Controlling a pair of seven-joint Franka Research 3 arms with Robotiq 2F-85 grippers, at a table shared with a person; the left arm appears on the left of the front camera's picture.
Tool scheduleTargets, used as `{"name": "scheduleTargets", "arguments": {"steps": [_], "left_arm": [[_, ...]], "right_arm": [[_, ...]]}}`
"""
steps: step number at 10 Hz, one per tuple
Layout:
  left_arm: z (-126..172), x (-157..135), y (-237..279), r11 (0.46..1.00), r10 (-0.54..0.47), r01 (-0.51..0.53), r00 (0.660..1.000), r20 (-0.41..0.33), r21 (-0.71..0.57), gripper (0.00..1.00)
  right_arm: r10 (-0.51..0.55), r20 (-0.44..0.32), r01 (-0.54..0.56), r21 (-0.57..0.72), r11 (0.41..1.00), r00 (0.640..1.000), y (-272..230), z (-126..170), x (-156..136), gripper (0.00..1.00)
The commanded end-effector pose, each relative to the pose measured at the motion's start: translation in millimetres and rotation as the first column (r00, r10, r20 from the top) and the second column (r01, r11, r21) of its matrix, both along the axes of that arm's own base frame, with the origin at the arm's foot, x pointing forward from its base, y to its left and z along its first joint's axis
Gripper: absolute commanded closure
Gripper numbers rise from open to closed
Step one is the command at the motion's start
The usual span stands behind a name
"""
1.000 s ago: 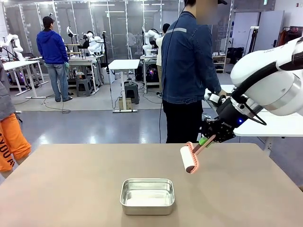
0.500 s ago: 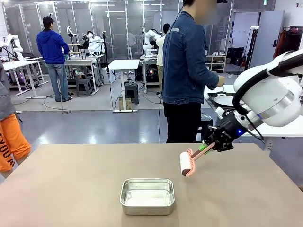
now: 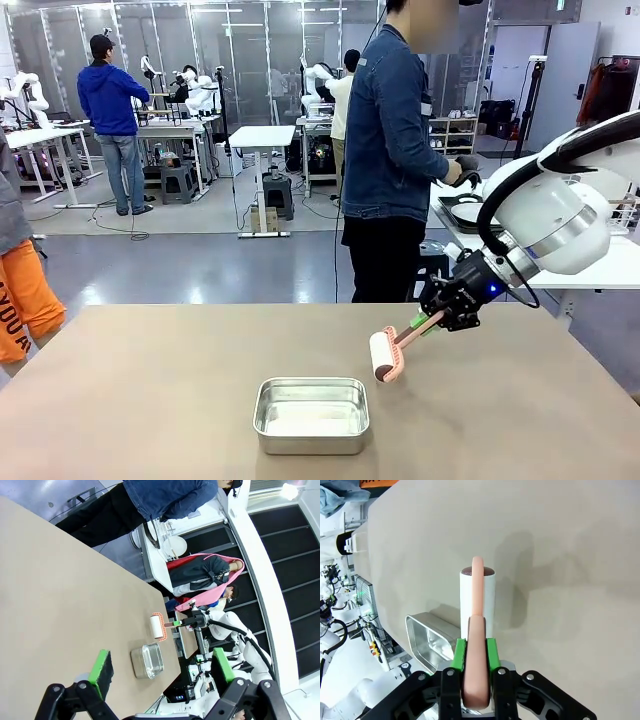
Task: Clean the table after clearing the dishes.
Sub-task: When the right (or left) Handle tray is removed, use the right hand (or left hand) to clean the right (or left) side of the table with the Lint Roller.
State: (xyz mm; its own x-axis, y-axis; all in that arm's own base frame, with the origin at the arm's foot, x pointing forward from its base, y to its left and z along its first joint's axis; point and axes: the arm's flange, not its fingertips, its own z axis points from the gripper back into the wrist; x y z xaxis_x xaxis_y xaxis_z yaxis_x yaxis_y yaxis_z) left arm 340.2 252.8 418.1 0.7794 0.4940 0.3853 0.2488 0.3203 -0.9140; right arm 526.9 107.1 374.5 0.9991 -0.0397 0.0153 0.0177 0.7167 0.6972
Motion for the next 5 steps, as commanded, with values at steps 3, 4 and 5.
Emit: {"name": "scheduleTargets", "arguments": {"steps": [3, 4, 5], "left_arm": [[0.7, -3.8, 1.4, 1.000, -0.010, 0.010, 1.000, 0.007, -0.001, 0.00], [0.7, -3.8, 1.4, 1.000, -0.010, 0.010, 1.000, 0.007, -0.001, 0.00], [0.7, -3.8, 1.4, 1.000, -0.010, 0.010, 1.000, 0.007, -0.001, 0.00]], "right_arm": [[0.029, 0.008, -0.029, 0.021, 0.999, 1.000, 1.7, -30.6, 1.4, 0.79], [0.028, 0.007, -0.028, 0.019, 0.999, 1.000, -7.2, -38.4, -0.9, 0.79], [0.008, -0.006, -0.008, 0.025, 1.000, 1.000, -20.7, -44.5, -3.4, 0.79]]}}
